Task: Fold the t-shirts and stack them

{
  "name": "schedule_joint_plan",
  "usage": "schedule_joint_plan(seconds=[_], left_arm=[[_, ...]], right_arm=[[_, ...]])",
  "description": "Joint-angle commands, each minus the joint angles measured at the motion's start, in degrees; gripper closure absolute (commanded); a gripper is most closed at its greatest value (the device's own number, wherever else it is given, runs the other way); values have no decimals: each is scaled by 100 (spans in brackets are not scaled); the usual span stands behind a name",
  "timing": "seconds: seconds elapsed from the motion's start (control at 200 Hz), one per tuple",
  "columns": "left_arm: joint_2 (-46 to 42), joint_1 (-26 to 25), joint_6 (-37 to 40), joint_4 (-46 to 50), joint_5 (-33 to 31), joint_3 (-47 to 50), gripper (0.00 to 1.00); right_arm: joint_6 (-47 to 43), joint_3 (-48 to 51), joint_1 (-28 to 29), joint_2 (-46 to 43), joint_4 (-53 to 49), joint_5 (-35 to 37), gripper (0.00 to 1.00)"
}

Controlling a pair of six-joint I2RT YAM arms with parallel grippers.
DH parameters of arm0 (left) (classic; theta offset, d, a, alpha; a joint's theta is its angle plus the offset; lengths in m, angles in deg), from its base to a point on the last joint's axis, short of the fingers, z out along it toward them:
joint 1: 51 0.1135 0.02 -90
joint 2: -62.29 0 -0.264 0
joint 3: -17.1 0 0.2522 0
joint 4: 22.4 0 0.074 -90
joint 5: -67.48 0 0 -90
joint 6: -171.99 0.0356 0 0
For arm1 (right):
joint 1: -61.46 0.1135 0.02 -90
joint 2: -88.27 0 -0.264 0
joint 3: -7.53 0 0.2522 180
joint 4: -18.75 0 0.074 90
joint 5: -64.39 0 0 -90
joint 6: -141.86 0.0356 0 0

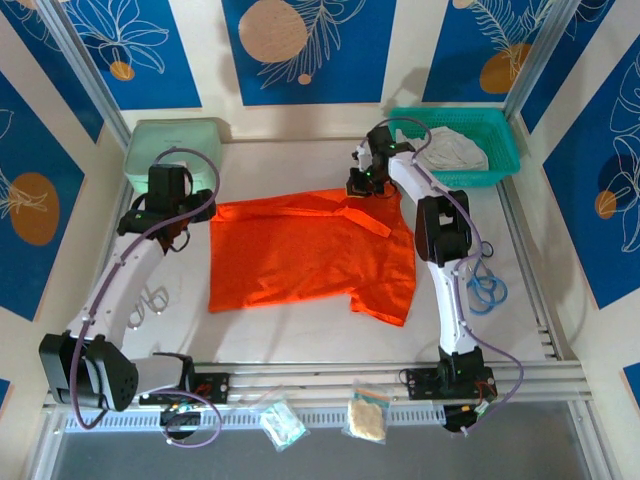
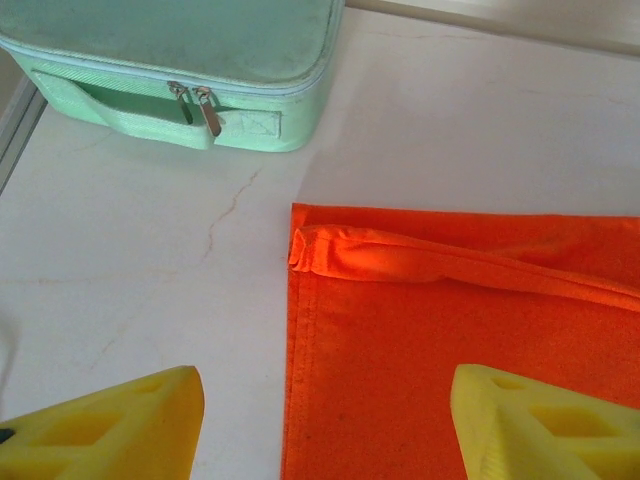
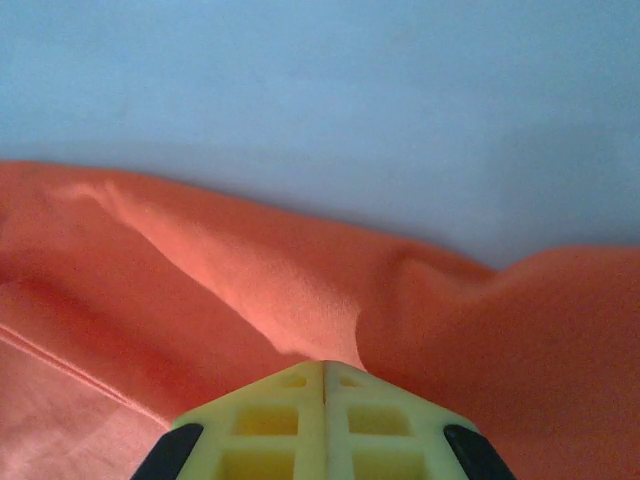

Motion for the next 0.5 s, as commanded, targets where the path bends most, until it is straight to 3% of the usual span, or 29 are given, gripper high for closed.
schedule_joint_plan(seconds=[0.0,0.285,0.495], left_arm=[[-109,6,-95,141,134,19,34],[-96,2,-135,235,178,9,35],[166,-6,-177,419,235,-99,35]], right_arm=[[160,448,77,-394,-48,-299,100],[410,2249,336,-1339,526,-326,100],[656,2972,438,-1746,717,-114,100]])
